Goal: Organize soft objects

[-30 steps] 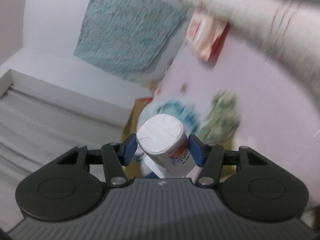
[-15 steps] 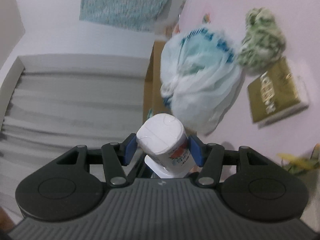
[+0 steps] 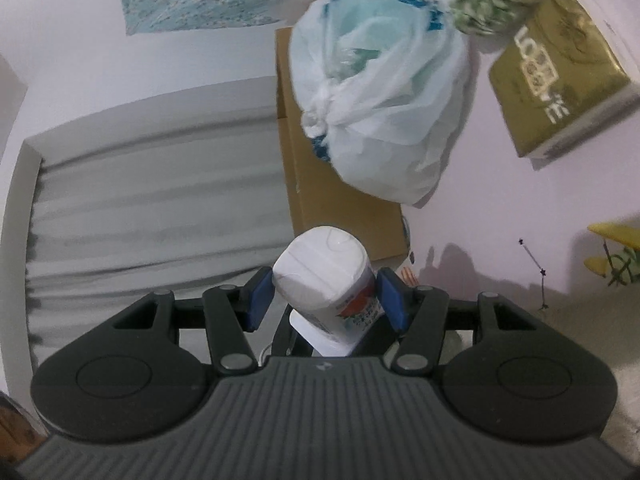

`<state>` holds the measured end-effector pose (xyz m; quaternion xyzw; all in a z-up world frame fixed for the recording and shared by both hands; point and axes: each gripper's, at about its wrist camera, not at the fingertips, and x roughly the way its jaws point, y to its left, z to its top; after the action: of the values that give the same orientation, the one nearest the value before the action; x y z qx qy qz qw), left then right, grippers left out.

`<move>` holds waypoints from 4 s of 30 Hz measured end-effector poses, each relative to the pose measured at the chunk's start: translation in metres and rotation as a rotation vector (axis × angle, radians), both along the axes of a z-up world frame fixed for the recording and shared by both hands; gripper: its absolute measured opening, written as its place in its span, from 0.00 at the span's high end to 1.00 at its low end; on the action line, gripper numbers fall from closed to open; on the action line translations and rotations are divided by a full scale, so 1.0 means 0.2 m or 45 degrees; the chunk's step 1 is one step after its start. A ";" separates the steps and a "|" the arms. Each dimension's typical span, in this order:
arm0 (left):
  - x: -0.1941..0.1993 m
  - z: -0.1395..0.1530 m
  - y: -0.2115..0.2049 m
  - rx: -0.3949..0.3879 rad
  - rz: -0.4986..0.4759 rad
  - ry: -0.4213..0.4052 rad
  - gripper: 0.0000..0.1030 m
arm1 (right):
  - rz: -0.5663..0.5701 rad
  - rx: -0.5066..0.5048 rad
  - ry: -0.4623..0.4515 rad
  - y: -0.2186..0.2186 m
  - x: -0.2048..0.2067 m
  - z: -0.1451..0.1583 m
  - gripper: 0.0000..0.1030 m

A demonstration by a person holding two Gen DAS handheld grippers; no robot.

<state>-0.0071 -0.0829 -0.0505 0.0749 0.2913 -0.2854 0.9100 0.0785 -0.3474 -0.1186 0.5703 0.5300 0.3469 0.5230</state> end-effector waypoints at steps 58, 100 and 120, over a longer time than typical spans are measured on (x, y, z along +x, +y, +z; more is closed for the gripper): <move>0.53 -0.12 0.12 -0.285 0.254 0.753 0.51 | -0.223 -0.652 -0.441 0.11 0.05 0.10 0.62; 0.35 0.52 0.44 -0.516 0.440 0.290 0.68 | -0.216 -0.562 -0.818 0.41 0.11 0.77 0.77; 0.31 0.33 1.46 -0.591 1.141 0.360 0.68 | 0.451 -0.616 -0.587 1.72 0.58 0.51 0.77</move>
<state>0.0555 0.2097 0.0148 -0.2999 0.3438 0.0677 0.8873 0.1937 -0.0034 -0.0166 0.2368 0.5552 0.4160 0.6802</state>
